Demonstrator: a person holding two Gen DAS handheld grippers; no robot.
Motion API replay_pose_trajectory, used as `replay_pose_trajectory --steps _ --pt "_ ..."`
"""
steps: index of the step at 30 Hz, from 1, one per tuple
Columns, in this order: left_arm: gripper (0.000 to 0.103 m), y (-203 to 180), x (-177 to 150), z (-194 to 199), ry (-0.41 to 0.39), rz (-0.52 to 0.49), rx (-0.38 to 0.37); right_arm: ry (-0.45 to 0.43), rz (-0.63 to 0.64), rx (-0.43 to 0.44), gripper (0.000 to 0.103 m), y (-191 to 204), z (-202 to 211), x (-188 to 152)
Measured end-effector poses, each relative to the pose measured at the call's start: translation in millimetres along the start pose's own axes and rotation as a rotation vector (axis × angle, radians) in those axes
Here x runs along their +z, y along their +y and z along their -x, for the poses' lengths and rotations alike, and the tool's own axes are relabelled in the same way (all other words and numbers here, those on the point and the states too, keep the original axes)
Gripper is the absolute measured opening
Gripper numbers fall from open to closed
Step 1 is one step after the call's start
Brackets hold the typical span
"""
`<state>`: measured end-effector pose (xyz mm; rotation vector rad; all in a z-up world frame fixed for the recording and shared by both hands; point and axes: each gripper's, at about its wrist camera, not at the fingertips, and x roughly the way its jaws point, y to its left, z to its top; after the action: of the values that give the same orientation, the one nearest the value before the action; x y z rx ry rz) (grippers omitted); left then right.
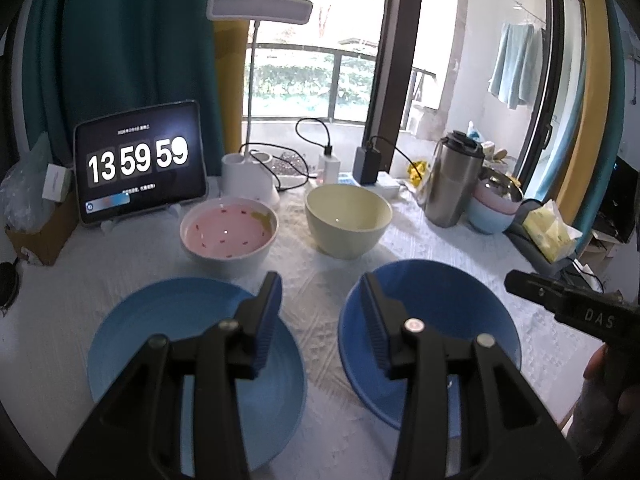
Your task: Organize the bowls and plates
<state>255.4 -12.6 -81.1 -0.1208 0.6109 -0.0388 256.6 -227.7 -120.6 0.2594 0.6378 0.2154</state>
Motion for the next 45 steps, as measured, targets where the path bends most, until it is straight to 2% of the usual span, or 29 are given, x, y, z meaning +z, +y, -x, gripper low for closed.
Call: replay_pose_trajectory --steps 21,45 --pt "0.042 33 25 -23 -0.008 0.034 0.052 0.010 0.046 0.035 0.044 28 -33 34" --pt "0.042 134 33 -52 0.005 0.132 0.160 0.084 0.127 0.078 0.044 108 -90 49"
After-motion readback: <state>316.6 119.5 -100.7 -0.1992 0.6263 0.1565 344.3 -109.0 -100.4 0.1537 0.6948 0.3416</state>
